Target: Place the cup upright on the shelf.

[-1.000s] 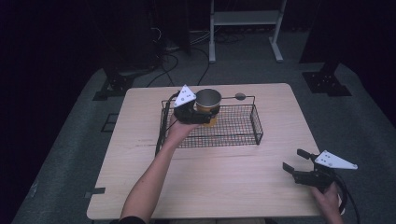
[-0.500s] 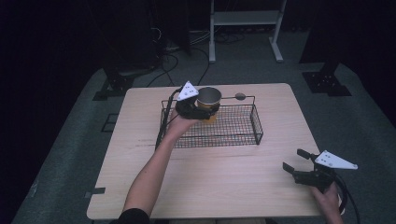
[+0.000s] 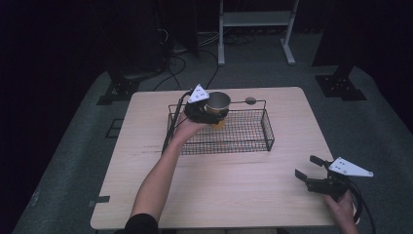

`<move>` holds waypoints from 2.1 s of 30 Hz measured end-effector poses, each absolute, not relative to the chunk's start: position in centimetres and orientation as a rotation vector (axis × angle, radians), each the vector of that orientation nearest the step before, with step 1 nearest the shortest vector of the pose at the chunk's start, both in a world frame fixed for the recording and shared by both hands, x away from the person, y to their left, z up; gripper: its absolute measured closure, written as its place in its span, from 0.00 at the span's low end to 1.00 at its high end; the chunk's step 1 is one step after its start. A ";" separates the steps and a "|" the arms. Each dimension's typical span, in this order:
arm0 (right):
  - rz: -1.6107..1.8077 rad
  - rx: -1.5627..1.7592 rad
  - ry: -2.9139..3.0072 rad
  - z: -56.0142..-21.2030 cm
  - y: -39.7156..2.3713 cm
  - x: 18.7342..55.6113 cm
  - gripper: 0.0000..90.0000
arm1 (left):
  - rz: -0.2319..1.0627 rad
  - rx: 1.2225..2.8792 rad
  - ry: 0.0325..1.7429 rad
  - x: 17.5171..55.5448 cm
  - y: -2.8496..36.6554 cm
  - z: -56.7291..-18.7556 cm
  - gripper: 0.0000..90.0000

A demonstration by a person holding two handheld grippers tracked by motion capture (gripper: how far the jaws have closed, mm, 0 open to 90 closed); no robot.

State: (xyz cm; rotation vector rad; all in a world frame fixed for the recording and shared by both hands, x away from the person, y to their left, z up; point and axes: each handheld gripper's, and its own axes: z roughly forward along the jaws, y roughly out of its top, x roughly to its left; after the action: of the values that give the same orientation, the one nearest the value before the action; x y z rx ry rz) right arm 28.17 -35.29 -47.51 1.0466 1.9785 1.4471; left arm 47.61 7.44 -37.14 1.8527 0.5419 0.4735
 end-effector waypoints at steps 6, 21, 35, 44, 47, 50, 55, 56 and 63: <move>1.450 1.047 1.977 -47.5 -35.3 28.2 0.14 | 0.462 1.912 0.538 48.0 7.2 -37.8 0.12; 1.453 1.045 1.976 -47.5 -35.4 28.2 0.14 | 0.447 1.978 0.527 49.1 6.1 -38.6 0.12; 1.456 1.046 1.974 -47.5 -35.4 28.2 0.14 | 0.416 2.061 0.493 50.0 5.2 -40.0 0.12; 1.457 1.046 1.974 -47.5 -35.4 28.1 0.14 | 0.374 2.133 0.442 50.1 4.4 -41.1 0.12; 1.458 1.045 1.974 -47.5 -35.4 28.1 0.14 | 0.365 2.160 0.431 50.1 4.4 -41.4 0.12; 1.457 1.046 1.974 -47.5 -35.4 28.1 0.14 | 0.364 2.159 0.435 50.1 4.6 -41.4 0.12; 1.458 1.046 1.973 -47.5 -35.4 28.2 0.14 | 0.376 2.170 0.438 50.0 5.0 -41.3 0.10; 1.457 1.045 1.973 -47.5 -35.4 28.2 0.14 | 0.375 2.170 0.439 50.0 5.0 -41.3 0.10; 1.457 1.046 1.973 -47.5 -35.4 28.2 0.14 | 0.380 2.182 0.438 49.9 5.3 -41.4 0.10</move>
State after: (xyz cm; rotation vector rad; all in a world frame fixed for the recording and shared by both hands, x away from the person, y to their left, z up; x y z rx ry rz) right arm 28.16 -35.39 -47.49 1.0460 1.9731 1.4571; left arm 49.91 5.32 -41.44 2.1823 0.4383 0.3797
